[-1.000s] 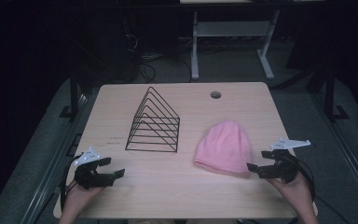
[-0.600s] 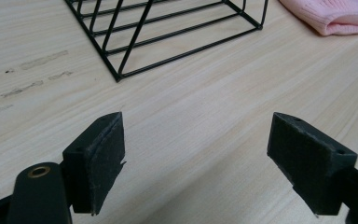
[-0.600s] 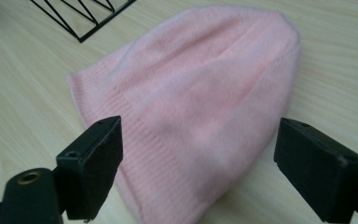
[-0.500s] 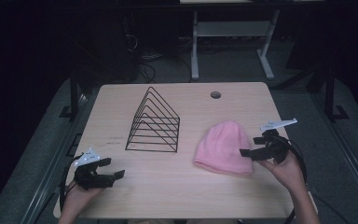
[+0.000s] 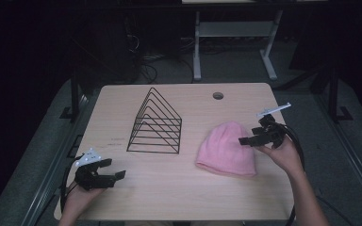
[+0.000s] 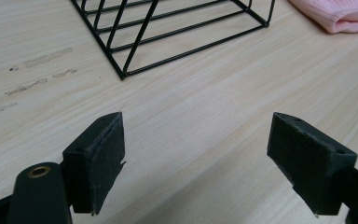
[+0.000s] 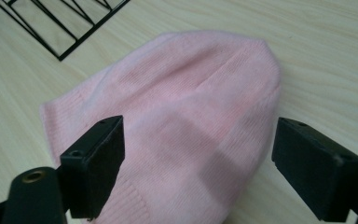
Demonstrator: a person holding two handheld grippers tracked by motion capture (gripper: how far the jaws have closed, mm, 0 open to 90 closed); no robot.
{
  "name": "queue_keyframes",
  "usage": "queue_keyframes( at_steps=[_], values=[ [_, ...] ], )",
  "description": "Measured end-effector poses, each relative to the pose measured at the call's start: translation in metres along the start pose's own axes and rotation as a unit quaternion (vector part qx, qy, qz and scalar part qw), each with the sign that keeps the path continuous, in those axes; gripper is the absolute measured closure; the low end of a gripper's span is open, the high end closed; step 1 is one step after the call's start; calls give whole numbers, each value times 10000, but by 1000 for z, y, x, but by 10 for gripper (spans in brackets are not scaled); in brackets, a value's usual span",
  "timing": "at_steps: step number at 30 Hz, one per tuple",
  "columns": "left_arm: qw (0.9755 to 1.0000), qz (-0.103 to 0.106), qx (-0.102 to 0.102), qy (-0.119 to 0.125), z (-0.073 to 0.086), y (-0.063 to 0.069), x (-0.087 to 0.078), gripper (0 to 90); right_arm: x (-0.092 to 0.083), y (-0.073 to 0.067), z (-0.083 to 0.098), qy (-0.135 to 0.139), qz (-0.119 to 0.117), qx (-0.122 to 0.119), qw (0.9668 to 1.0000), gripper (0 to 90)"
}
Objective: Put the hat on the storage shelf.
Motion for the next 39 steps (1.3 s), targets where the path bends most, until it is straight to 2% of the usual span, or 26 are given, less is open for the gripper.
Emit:
queue_keyframes(
  at_steps=[7, 12, 18, 20, 23, 25, 27, 30, 32, 35, 39],
  values=[
    [10000, -11, 0, 4, 0, 0, 1, 191, 7, 9, -13, 1, -56, 65, 10000, 186],
    [10000, -50, -14, 32, -2, -1, -1, 191, 19, 21, -25, -167, -27, 113, 9998, 207],
    [10000, -66, 13, 7, 0, -1, -2, 191, 30, 25, -35, -250, -110, 157, 9995, 229],
    [10000, -74, -4, 7, 1, -1, -2, 192, 37, 27, -38, -343, -146, 206, 9991, 267],
    [10000, -86, -7, 5, 1, -2, -3, 191, 40, 29, -38, -387, -134, 238, 9989, 283],
    [10000, -94, -18, 9, 1, -4, -3, 192, 44, 36, -37, -434, -55, 349, 9984, 341],
    [10000, -88, -31, 21, 1, -4, -3, 192, 45, 40, -36, -453, -17, 376, 9983, 352],
    [10000, -84, -27, 24, 1, -5, -3, 192, 48, 45, -32, -535, -93, 516, 9972, 403],
    [10000, -82, -39, 17, 1, -5, -3, 192, 52, 47, -29, -591, -263, 671, 9957, 440],
    [10000, -89, -33, -3, 1, -6, -2, 192, 54, 48, -28, -611, -278, 681, 9954, 471],
    [9999, -90, -57, 10, 1, -7, -2, 192, 60, 49, -27, -613, -436, 843, 9936, 516]
  ],
)
Point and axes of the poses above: each handheld gripper's, and its own axes: x roughly forward along the jaws, z roughly out of its underside, y roughly to its right, the point moved 10 cm from there along x, roughly forward along the jaws, and after that the axes turned 5 degrees about -y, right-handed, at the moved point
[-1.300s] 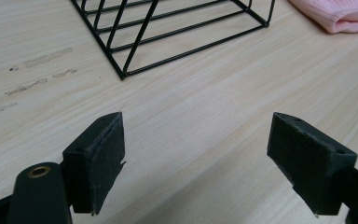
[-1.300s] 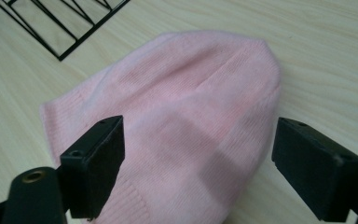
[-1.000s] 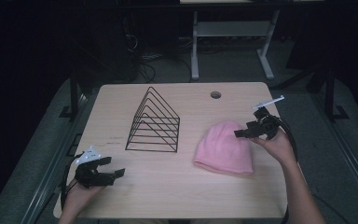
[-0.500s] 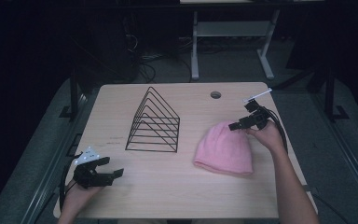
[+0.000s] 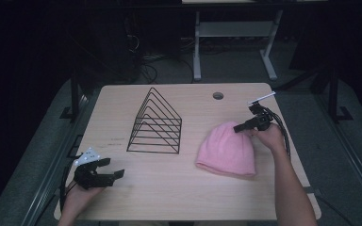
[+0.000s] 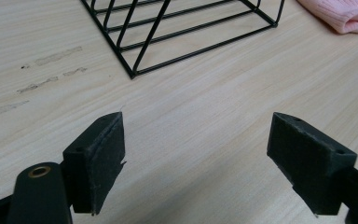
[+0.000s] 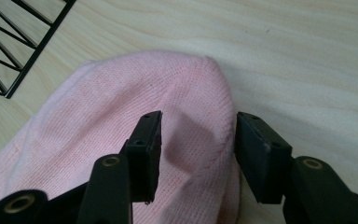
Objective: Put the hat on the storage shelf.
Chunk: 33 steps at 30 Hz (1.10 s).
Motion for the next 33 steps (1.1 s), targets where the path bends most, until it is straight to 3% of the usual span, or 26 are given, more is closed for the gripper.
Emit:
queue_keyframes(
  at_steps=[7, 18, 23, 28, 33],
  values=[
    [10000, -19, -36, -12, 2, -3, -1, 196, 9, 1, 5, 47, -176, 96, 9998, 616],
    [9999, 108, -92, 44, -1, -1, -1, 198, 8, -2, 6, 203, -365, 173, 9990, 762],
    [9998, 137, -120, 16, 1, -3, 0, 204, 1, -13, 4, 375, -533, 41, 9979, 791],
    [9999, 136, -99, 17, 1, -2, 0, 206, -5, -20, 3, 442, -528, -43, 9976, 794],
    [9998, 147, -94, 44, 1, 0, -1, 206, -24, -39, -2, 693, -619, -302, 9952, 801]
  ],
)
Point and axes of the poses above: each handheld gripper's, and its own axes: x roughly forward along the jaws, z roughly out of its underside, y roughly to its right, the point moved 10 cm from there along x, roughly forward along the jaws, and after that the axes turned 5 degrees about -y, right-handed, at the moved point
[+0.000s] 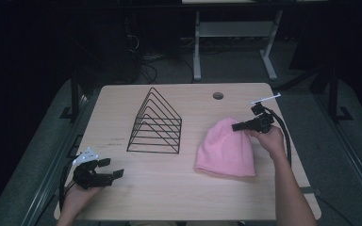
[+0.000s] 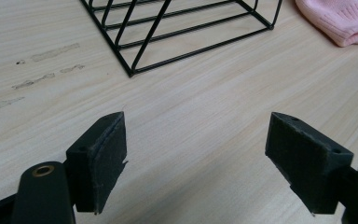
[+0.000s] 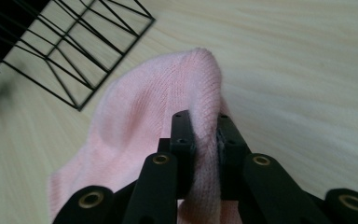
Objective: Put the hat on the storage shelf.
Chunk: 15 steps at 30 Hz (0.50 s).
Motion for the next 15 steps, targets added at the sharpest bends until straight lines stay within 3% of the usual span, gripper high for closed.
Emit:
queue_keyframes(
  at_steps=[9, 15],
  values=[
    [10000, 31, -9, 0, 0, 1, 0, 207, -16, -30, -10, 288, -133, -413, 9986, 805],
    [10000, 62, 32, -50, 1, 4, 2, 214, -31, -56, -17, 442, -174, -844, 9953, 807]
  ],
)
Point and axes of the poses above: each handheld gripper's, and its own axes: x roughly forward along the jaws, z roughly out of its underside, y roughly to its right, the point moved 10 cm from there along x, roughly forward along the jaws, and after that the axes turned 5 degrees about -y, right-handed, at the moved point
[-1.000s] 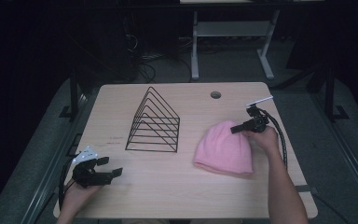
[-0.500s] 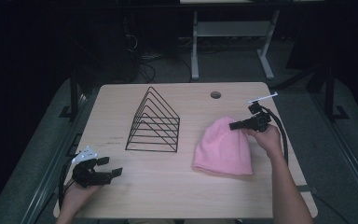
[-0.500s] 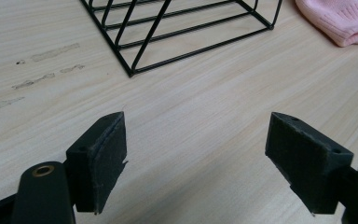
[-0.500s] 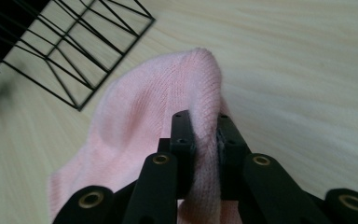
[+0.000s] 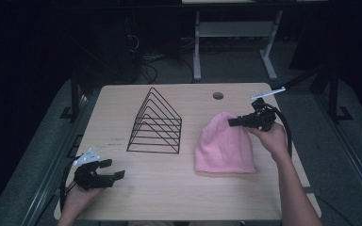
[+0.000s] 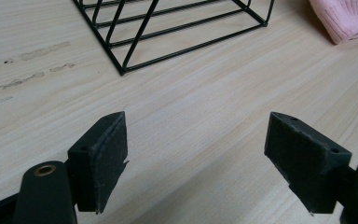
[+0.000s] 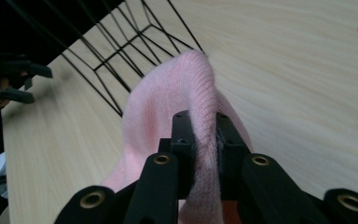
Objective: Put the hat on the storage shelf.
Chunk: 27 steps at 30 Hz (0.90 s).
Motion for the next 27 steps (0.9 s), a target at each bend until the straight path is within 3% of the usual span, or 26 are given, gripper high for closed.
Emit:
queue_keyframes(
  at_steps=[6, 15, 18, 21, 27],
  values=[
    [9999, 42, -89, 61, -1, 0, -3, 221, -16, -24, -12, 135, 51, -464, 9988, 809],
    [9997, 212, -12, 89, -11, 11, -7, 230, -34, -44, -25, 305, 58, -754, 9967, 812],
    [9997, 224, 120, 52, -15, 15, -9, 232, -39, -52, -33, 363, 62, -913, 9951, 812],
    [9990, 392, 186, 67, -21, 25, -12, 232, -42, -60, -38, 380, 56, -1020, 9940, 812],
    [9972, 526, 532, 16, -34, 39, -17, 232, -46, -71, -47, 431, -69, -1141, 9925, 812]
  ],
)
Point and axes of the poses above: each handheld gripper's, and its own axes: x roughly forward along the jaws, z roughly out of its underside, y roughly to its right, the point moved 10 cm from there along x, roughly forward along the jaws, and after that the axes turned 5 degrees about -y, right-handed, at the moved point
